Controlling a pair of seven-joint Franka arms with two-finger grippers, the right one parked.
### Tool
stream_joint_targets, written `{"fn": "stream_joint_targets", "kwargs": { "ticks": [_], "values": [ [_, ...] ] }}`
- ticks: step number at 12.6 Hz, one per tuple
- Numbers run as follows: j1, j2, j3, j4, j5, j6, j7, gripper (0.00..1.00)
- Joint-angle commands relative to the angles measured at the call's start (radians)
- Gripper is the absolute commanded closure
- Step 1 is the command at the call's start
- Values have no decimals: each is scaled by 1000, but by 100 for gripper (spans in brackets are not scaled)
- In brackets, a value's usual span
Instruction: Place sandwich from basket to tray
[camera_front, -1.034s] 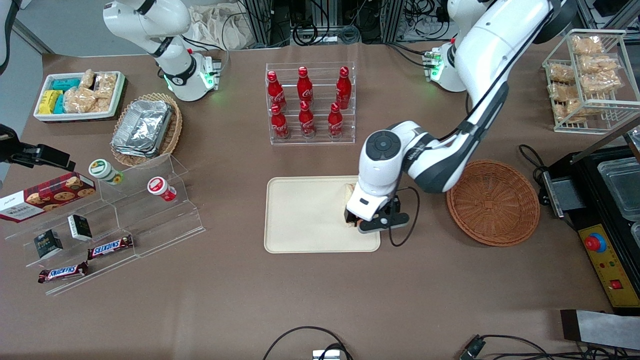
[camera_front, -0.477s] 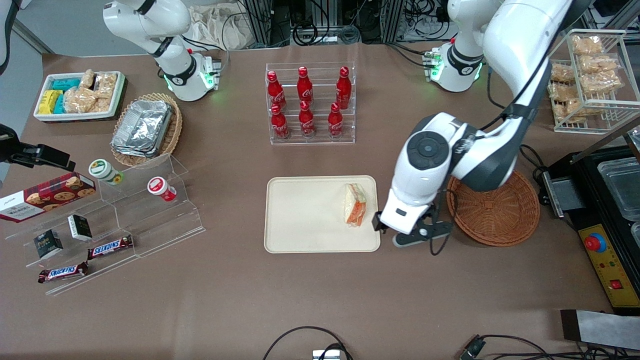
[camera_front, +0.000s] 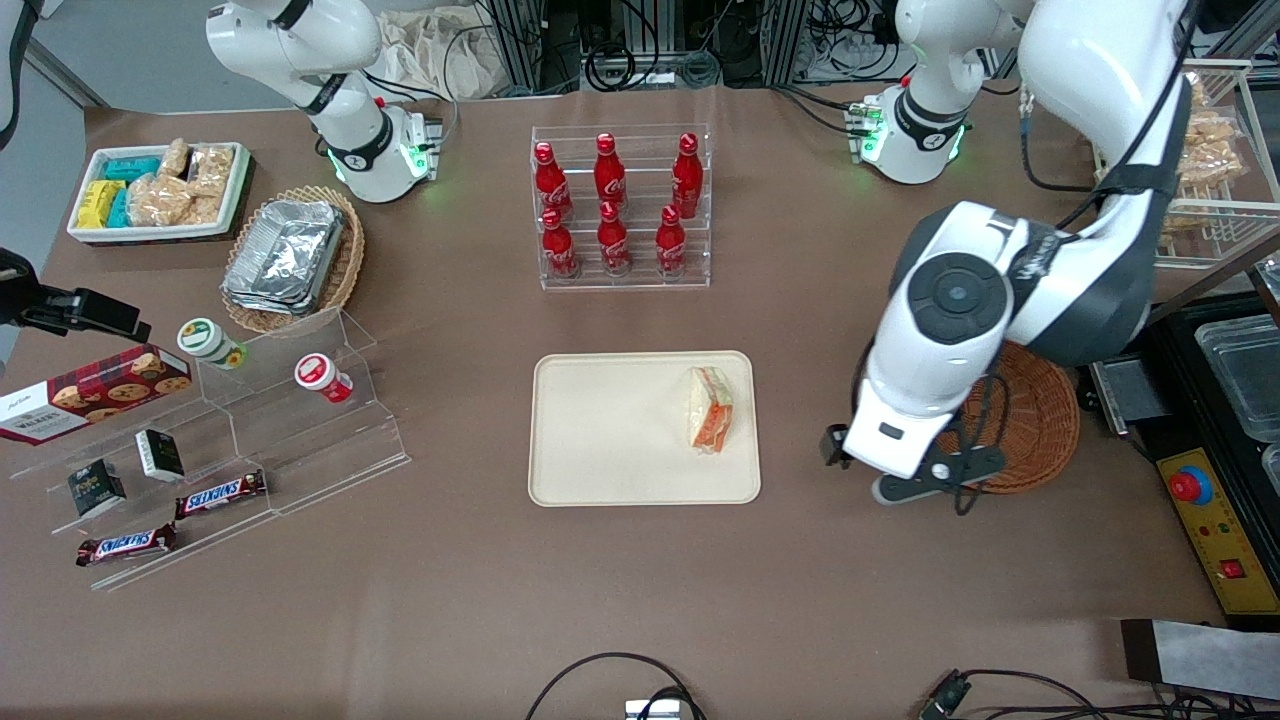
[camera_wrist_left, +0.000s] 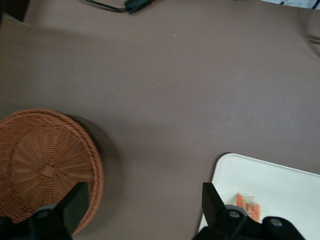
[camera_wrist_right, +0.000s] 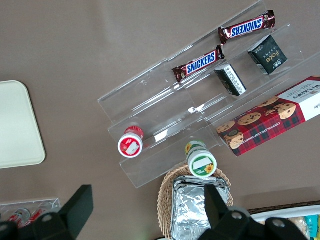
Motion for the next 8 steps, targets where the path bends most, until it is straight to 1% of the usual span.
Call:
{"fn": "stream_joint_targets", "kwargs": {
  "ticks": [1, 3, 8],
  "values": [
    [55, -41, -6, -3, -54, -30, 75, 0],
    [87, -60, -6, -3, -90, -47, 132, 0],
    [144, -72, -3, -2, -113, -59, 222, 0]
  ]
}}
